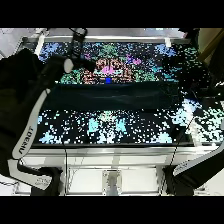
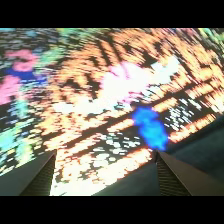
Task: Fold the clothes and pants, and hang the long-sleeved shirts on hangers.
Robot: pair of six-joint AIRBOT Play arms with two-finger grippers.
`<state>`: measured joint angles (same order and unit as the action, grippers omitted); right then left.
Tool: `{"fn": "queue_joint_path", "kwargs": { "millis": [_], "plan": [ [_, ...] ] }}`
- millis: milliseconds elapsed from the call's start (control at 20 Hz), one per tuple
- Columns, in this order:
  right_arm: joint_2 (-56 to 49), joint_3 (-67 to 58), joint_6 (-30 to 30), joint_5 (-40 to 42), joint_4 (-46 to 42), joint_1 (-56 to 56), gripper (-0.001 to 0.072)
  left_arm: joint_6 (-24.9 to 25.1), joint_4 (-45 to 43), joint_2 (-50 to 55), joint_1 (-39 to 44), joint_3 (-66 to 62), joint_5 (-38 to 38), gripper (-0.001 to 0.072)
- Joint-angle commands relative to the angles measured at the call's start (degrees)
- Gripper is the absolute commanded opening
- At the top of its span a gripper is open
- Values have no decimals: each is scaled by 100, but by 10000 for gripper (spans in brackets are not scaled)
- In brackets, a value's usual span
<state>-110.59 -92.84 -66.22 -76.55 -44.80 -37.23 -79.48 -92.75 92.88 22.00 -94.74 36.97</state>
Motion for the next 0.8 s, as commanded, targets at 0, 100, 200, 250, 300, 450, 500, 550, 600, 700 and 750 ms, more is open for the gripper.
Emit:
{"fn": "queue_joint_path", "kwargs": {
  "millis": [0,100,200,250,300,450,500,550,600,700,750],
  "plan": [
    [-297,-4,420,-238,278,98,682,90,-131,181,332,0,-31,702],
    [-334,-4,428,-256,227,168,680,87,-129,186,330,0,-31,702],
    [-334,-7,424,-225,66,227,674,87,-129,186,330,0,-26,702],
    [-334,-7,417,-201,-59,251,667,87,-129,186,330,0,-26,702],
    [-334,-4,372,-179,-238,262,667,87,-129,186,330,0,-26,702],
    [-337,-4,2,-190,-1211,365,666,63,-109,192,330,2,-28,702],
    [-339,-4,-26,-227,-1375,391,665,66,-83,199,332,2,-26,702],
    [-339,-4,-13,-278,-1333,420,659,68,48,221,332,2,-28,701],
    [-339,-4,4,-310,-1213,468,613,68,245,269,332,2,-26,701],
    [-339,-4,142,-321,-1021,625,588,68,610,426,380,2,-26,681],
    [-339,-4,144,-295,-1010,734,588,68,793,546,435,2,-22,569]
  ]
}}
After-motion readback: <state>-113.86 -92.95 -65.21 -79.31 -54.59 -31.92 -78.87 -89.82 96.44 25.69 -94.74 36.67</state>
